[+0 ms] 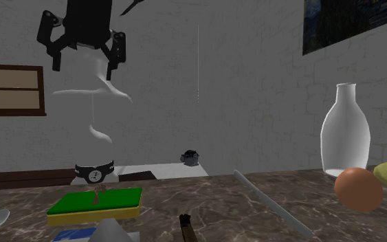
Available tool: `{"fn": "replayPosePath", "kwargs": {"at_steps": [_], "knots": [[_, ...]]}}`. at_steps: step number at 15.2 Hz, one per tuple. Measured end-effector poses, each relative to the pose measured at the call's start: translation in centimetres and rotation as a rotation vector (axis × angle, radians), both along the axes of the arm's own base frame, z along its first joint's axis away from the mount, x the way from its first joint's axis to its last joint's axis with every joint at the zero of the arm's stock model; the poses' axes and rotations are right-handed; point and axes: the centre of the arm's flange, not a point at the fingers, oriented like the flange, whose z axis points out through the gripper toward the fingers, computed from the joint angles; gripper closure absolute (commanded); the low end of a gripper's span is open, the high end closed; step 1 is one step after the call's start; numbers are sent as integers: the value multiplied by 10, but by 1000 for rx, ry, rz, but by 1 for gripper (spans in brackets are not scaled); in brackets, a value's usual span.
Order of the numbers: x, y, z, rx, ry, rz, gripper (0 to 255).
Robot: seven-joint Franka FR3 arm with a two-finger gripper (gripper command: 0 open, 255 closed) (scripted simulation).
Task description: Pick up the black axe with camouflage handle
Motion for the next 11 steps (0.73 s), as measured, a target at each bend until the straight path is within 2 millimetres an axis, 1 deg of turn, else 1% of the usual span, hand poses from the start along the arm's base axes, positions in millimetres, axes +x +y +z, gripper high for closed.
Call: {"fn": "replayPosePath", "kwargs": {"at_steps": [2, 4, 8, 9, 11], "knots": [[3, 3, -3, 2, -4, -4, 0], [14, 8, -18, 10, -16, -19, 0], [46, 28, -50, 30, -51, -55, 0], [52, 29, -56, 35, -61, -64, 0], [68, 41, -72, 45, -78, -82, 0]]}}
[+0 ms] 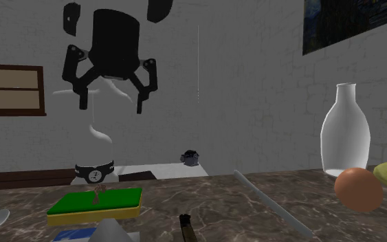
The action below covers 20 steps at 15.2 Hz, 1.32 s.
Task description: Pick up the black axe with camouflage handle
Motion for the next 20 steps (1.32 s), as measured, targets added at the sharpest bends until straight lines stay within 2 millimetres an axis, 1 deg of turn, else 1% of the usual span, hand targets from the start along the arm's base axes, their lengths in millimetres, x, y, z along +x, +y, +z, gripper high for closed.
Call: {"fn": "replayPosePath", "kwargs": {"at_steps": [3, 4, 6, 10, 13, 16, 17, 20], "knots": [[23, 7, -24, 15, -27, -29, 0], [30, 10, -30, 20, -37, -38, 0], [51, 20, -43, 30, -55, -57, 0], [85, 36, -75, 50, -91, -94, 0], [114, 47, -93, 66, -119, -122, 0], [141, 55, -109, 81, -146, -150, 0], [147, 58, -114, 84, -151, -155, 0], [151, 60, -129, 87, -155, -160, 0]]}}
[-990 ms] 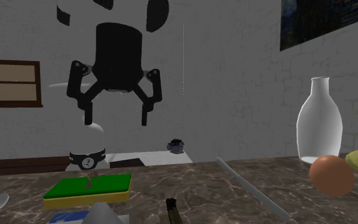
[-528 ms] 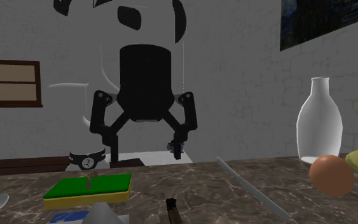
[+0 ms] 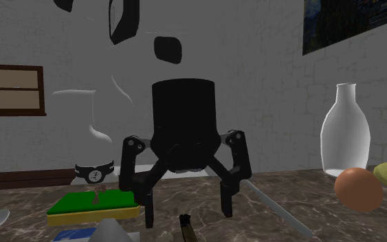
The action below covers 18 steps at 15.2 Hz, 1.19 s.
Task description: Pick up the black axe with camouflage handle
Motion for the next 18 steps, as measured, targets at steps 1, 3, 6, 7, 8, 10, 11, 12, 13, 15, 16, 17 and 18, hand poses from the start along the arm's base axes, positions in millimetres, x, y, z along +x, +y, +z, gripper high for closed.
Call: {"fn": "replayPosePath", "kwargs": {"at_steps": [1, 3, 6, 7, 8, 10, 11, 12, 13, 15, 16, 17, 18], "knots": [[0, 0, -5, 0, 0, 0, 0], [1, 0, -16, 0, -1, -1, 0], [0, 1, -28, 0, -1, -1, 255], [0, 1, -29, 1, -1, -1, 255], [0, 1, -29, 1, -1, -1, 255], [0, 1, -29, 1, -1, -1, 255], [0, 1, -29, 1, -1, -1, 255], [0, 1, -29, 1, -2, -1, 255], [0, 1, -29, 1, -2, -1, 255], [0, 1, -29, 1, -2, -1, 255], [0, 1, -29, 1, -1, -1, 255], [0, 1, -26, 1, -1, -1, 255], [1, 0, -22, 1, -1, -1, 255]]}}
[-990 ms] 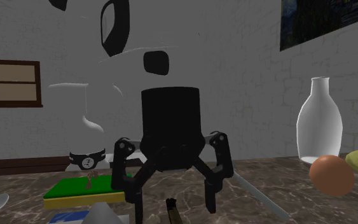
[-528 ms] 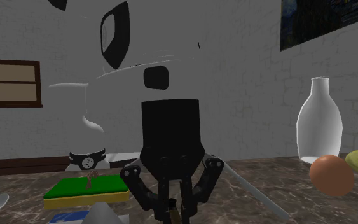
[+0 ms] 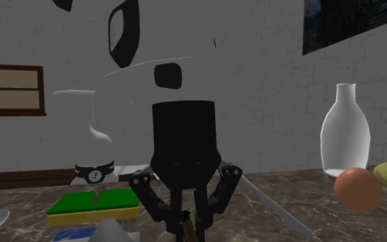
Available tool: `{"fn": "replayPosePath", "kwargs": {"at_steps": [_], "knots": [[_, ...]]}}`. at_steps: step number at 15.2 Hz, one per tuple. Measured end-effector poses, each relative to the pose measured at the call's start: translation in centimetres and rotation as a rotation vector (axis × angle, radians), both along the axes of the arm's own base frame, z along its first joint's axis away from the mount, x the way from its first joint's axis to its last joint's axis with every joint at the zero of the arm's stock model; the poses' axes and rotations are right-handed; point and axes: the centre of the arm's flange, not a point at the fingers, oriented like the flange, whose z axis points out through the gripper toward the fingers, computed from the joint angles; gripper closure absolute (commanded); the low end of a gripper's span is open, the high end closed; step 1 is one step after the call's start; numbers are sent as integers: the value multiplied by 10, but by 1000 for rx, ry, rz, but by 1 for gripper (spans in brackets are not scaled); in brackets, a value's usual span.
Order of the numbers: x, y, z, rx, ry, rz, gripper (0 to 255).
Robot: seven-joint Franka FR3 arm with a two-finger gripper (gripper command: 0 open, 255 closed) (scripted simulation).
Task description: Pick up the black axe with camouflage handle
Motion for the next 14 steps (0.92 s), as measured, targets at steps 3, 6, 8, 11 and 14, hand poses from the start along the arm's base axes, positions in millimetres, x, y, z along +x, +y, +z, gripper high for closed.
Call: {"fn": "replayPosePath", "kwargs": {"at_steps": [3, 6, 8, 11, 14], "knots": [[-1, -1, 15, 0, 0, 0, 255], [1, -1, 29, 0, 0, 0, 255], [0, -1, 41, 0, 0, 0, 255], [0, -1, 56, 0, 0, 0, 255], [0, 0, 70, 0, -1, 0, 255]]}}
